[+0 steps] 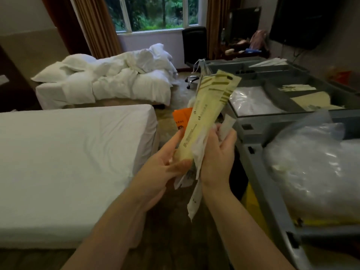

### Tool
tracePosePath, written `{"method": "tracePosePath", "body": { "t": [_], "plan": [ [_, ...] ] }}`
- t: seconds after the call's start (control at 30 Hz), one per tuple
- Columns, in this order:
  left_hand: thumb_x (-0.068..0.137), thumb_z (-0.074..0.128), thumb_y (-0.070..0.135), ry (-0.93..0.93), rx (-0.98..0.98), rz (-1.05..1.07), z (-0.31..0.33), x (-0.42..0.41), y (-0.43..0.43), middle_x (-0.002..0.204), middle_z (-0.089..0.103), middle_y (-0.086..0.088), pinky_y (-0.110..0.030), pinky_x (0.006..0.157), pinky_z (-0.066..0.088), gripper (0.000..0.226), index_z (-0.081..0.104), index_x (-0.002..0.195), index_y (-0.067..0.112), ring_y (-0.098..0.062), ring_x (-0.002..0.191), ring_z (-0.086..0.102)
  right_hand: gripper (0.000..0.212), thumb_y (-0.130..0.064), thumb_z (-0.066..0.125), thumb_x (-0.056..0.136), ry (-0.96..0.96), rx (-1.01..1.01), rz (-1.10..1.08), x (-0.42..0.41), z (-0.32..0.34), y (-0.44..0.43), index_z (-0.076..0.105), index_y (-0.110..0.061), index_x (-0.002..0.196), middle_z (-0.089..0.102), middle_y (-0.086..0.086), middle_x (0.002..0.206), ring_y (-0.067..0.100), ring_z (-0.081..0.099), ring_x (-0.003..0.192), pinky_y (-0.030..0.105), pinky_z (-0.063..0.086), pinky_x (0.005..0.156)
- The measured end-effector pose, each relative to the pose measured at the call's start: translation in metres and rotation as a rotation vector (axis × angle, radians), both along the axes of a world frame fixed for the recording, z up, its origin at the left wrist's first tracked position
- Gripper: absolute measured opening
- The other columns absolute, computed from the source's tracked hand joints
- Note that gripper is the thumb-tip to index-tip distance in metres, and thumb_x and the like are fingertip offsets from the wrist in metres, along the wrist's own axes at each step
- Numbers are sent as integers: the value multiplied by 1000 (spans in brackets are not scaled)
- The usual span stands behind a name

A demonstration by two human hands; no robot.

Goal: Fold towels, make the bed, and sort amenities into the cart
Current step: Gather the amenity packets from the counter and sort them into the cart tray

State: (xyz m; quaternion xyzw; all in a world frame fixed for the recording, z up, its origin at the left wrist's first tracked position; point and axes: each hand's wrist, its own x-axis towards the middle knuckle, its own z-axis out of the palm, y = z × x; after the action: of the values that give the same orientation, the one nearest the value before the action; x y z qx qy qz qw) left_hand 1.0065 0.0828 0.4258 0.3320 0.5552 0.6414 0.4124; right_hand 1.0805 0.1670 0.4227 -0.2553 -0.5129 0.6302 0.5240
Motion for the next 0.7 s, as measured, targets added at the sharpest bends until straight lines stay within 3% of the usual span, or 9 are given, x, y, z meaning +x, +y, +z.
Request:
{"method": "tracePosePath", "body": {
  "t": [0.1,0.17,0.27,0.43,0.5,0.6,0.7],
  "plan": [
    [75,64,13,38,-90,114,8,-45,22,122,66,1,-30,83,54,62,50,135,22,-17,108,64,10,-24,49,97,-24,-9,97,-53,4,33,46,-27,88,55,-2,84,2,57,71,27,53,67],
    [82,61,5,53,-123,200,16,-75,35,114,68,-2,-32,78,55,46,56,126,17,-18,101,67,12,-25,49,97,-34,-13,163,-89,11,51,46,-32,87,54,-8,81,-4,55,67,23,51,65],
    [85,58,-6,81,-131,296,28,-118,60,95,69,-8,-35,72,54,25,58,103,11,-17,82,68,3,-24,51,96,-41,-8,224,-137,20,82,49,-22,95,54,-7,80,-6,55,63,14,47,58],
    [80,64,-6,65,-191,243,26,-182,107,108,69,-10,-40,80,56,44,56,117,16,-24,97,68,7,-28,53,95,-164,-69,303,-202,11,131,51,-21,95,61,8,93,24,63,88,50,54,82],
    [72,69,1,71,-224,202,23,-208,137,110,68,-14,-43,86,55,55,55,123,14,-28,100,67,9,-29,51,95,-197,-52,286,-228,6,155,53,-20,95,62,11,96,27,62,89,45,54,82],
    [76,64,-8,57,-217,181,13,-252,191,106,66,-17,-36,77,57,53,51,124,13,-26,92,66,8,-27,46,98,-199,-10,193,-270,-2,199,49,-26,91,57,1,87,11,57,77,17,47,65],
    [80,58,-13,-5,-168,91,0,-306,250,91,68,-8,-27,60,57,55,49,126,15,-18,76,68,15,-22,43,100,-212,40,93,-318,-5,248,41,-32,89,48,-9,80,10,50,67,18,43,56]
  ]
}}
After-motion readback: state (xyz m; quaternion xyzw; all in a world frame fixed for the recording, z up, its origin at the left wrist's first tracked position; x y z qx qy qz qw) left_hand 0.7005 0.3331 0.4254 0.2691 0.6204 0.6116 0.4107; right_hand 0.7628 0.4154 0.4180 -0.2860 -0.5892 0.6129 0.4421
